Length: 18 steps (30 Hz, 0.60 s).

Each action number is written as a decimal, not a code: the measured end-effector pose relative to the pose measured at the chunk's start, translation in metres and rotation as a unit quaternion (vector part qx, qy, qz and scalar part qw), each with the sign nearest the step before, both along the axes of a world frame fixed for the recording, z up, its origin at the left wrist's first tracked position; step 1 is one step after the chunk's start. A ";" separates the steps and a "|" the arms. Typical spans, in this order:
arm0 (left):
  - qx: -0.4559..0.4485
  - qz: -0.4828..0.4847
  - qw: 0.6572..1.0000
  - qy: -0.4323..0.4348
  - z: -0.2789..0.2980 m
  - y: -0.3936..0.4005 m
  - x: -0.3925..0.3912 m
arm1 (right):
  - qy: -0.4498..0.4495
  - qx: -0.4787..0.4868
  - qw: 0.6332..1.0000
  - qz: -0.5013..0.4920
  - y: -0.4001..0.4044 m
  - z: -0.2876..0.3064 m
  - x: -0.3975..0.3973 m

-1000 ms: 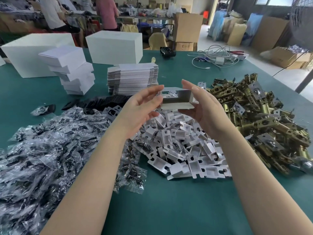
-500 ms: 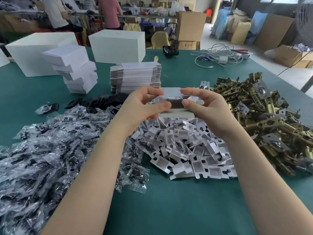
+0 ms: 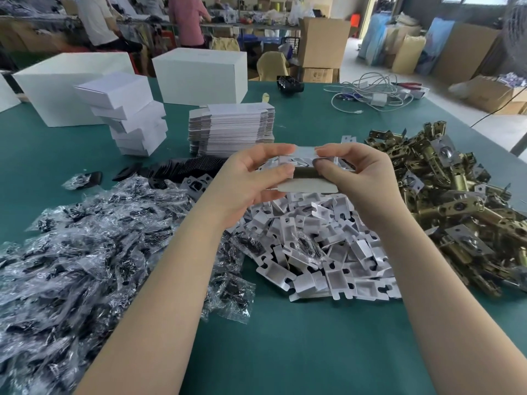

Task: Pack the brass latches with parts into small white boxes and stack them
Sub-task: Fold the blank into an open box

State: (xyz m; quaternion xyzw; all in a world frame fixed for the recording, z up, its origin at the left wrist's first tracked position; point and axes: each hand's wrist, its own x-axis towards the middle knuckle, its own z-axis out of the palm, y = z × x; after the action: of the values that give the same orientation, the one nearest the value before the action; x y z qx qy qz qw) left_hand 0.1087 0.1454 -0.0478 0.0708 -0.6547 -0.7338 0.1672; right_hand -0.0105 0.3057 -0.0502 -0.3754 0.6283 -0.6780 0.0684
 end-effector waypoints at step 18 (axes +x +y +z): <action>0.045 0.094 0.994 0.040 0.001 0.001 -0.002 | 0.004 0.040 0.996 0.086 0.006 -0.002 0.001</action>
State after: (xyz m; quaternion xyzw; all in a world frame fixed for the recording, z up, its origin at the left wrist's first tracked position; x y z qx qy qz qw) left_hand 0.1065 0.1459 -0.0464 0.1103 -0.6046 -0.7455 0.2580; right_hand -0.0093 0.3122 -0.0517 -0.4273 0.6205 -0.6428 0.1388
